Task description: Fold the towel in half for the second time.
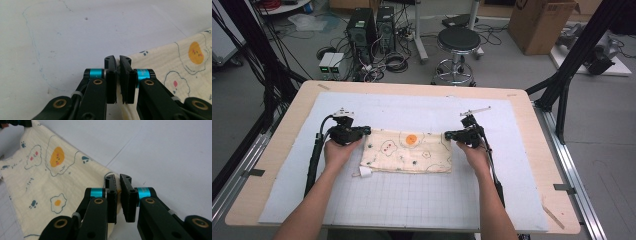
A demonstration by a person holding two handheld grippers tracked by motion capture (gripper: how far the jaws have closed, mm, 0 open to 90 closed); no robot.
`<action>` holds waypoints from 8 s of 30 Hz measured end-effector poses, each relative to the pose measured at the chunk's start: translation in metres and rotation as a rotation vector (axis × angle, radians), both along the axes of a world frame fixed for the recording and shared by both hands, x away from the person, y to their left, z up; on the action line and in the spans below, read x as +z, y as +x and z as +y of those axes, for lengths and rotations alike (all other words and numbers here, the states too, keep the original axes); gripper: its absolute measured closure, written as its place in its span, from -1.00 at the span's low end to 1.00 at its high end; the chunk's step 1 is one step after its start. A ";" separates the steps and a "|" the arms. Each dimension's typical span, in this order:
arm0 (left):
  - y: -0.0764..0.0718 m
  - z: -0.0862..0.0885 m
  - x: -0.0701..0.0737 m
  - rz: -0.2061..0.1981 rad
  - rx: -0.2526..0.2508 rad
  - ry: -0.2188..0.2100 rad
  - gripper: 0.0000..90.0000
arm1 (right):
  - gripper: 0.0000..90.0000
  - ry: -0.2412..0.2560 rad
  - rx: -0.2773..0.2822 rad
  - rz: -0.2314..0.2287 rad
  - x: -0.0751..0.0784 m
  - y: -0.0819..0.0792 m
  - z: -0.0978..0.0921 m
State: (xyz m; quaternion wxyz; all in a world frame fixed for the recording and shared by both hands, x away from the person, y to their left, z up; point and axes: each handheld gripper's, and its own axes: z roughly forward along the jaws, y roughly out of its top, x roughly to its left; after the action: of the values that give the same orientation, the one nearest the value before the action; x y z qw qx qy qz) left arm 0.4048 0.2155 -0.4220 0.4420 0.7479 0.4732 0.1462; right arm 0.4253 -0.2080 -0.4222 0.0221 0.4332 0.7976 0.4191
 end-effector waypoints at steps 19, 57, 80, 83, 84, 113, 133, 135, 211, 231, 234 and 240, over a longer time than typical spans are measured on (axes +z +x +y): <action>-0.020 0.005 0.009 -0.048 -0.038 -0.021 0.87 | 0.89 0.088 0.026 -0.042 0.013 -0.016 -0.005; -0.059 0.009 0.003 -0.079 -0.157 0.011 0.86 | 0.88 0.118 0.098 -0.059 0.007 -0.054 -0.011; -0.085 0.013 -0.014 -0.052 -0.211 0.036 0.83 | 0.85 0.048 0.161 -0.056 -0.007 -0.079 -0.006; -0.088 0.013 -0.014 -0.049 -0.219 0.041 0.83 | 0.83 0.051 0.160 -0.049 -0.009 -0.082 -0.007; -0.088 0.013 -0.014 -0.047 -0.222 0.044 0.83 | 0.83 0.047 0.165 -0.051 -0.010 -0.082 -0.007; -0.082 -0.027 0.014 -0.088 -0.293 -0.063 0.82 | 0.72 0.113 0.203 -0.104 0.023 -0.084 0.041; -0.076 -0.073 -0.011 0.011 -0.344 0.103 0.93 | 0.89 -0.031 0.268 -0.025 -0.006 -0.077 0.102; -0.077 -0.073 -0.012 0.018 -0.347 0.126 0.93 | 0.89 -0.039 0.273 -0.024 -0.009 -0.077 0.103; -0.097 0.000 -0.015 -0.055 -0.245 0.147 0.70 | 0.46 -0.081 0.177 -0.204 -0.015 -0.104 0.000; -0.057 0.011 -0.024 0.061 -0.067 -0.012 0.21 | 0.16 -0.019 0.045 -0.088 -0.019 -0.065 -0.006; -0.057 0.010 -0.025 0.069 -0.082 -0.027 0.27 | 0.33 -0.002 0.063 -0.039 -0.023 -0.062 -0.008; -0.057 0.008 -0.026 0.071 -0.111 -0.030 0.58 | 0.59 0.003 0.092 -0.016 -0.025 -0.062 -0.006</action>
State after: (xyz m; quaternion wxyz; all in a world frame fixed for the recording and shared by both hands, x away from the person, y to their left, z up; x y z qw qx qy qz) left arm 0.3474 0.2230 -0.4481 0.4434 0.7711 0.4484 0.0879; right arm 0.3632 -0.2141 -0.4467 0.0086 0.3925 0.8159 0.4245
